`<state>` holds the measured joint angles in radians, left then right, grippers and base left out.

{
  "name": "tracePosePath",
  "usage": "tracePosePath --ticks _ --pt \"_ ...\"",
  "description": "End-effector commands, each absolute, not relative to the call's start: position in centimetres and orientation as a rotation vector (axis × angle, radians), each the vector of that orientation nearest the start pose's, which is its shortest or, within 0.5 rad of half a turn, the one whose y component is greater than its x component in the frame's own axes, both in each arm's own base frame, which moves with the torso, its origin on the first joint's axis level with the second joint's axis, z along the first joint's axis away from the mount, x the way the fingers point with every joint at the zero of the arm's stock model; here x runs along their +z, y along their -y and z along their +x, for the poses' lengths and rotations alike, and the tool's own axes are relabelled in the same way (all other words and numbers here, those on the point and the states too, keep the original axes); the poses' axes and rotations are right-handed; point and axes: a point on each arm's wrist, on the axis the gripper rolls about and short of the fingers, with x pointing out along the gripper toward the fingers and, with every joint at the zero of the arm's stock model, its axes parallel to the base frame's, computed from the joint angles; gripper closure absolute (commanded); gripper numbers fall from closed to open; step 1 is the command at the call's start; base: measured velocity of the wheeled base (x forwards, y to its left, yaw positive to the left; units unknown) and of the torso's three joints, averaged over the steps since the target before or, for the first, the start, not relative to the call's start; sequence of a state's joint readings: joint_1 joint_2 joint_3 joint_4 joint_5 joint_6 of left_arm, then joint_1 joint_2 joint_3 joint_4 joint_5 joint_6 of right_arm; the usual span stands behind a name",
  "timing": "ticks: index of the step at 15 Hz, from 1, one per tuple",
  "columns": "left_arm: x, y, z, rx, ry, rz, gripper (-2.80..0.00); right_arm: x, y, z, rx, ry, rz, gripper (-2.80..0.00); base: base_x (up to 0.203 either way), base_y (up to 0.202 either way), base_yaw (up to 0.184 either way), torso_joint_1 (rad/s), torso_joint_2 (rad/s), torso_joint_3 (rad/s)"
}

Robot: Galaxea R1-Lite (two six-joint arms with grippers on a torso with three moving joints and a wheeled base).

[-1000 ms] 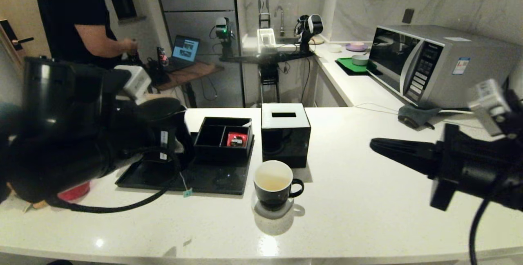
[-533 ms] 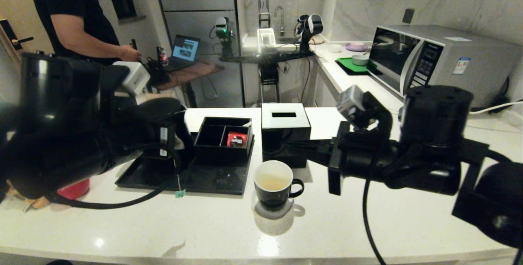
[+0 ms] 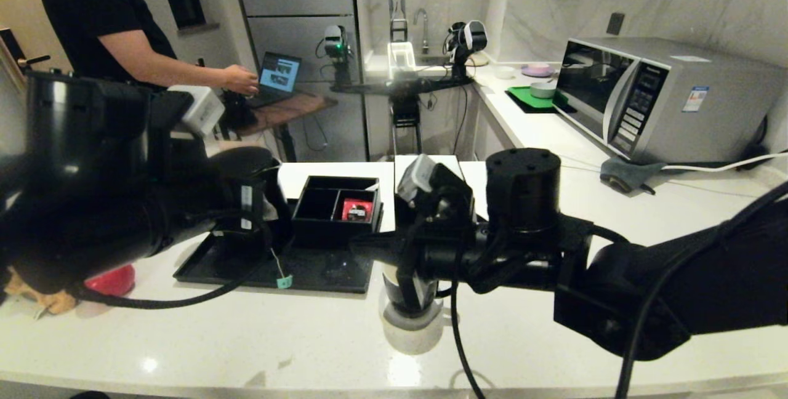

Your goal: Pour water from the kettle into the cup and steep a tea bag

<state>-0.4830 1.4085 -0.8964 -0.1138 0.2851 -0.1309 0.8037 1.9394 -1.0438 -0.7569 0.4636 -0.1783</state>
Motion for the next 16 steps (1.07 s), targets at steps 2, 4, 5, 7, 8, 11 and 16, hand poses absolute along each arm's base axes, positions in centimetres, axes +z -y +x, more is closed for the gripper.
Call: tracePosePath --ticks 2,4,5,7,8,11,16 --pt "23.7 10.4 21.1 -0.169 -0.379 0.019 0.00 16.8 -30.1 25.0 1.326 -0.036 -0.182 0.00 0.000 0.000 0.000 0.000 0.00 0.000" --pt "23.8 10.3 21.1 -0.169 -0.378 0.018 0.00 16.7 -30.7 24.8 1.340 -0.036 -0.178 -2.80 0.000 0.000 0.000 0.000 0.00 0.000" --pt "23.8 10.3 21.1 -0.169 -0.378 0.018 0.00 16.5 -30.8 24.8 1.341 -0.044 -0.171 -2.80 0.000 0.000 0.000 0.000 0.00 0.000" --pt "23.8 10.3 21.1 -0.168 -0.377 0.019 0.00 16.5 -30.9 24.8 1.343 -0.045 -0.162 -2.80 0.000 0.000 0.000 0.000 0.00 0.000" --pt "23.8 10.3 21.1 -0.169 -0.376 0.016 0.00 16.3 -31.0 24.9 1.343 -0.048 -0.163 -2.80 0.000 0.000 0.000 0.000 0.00 0.000" --pt "23.8 10.5 21.0 -0.173 -0.376 0.018 0.00 15.8 -32.1 25.5 1.346 0.011 -0.122 -2.80 0.000 0.000 0.000 0.000 0.00 0.000" --pt "24.4 11.0 20.8 -0.196 -0.357 0.014 0.00 14.6 -33.7 26.1 1.370 0.058 -0.045 -2.80 0.000 0.000 0.000 0.000 0.00 0.000"
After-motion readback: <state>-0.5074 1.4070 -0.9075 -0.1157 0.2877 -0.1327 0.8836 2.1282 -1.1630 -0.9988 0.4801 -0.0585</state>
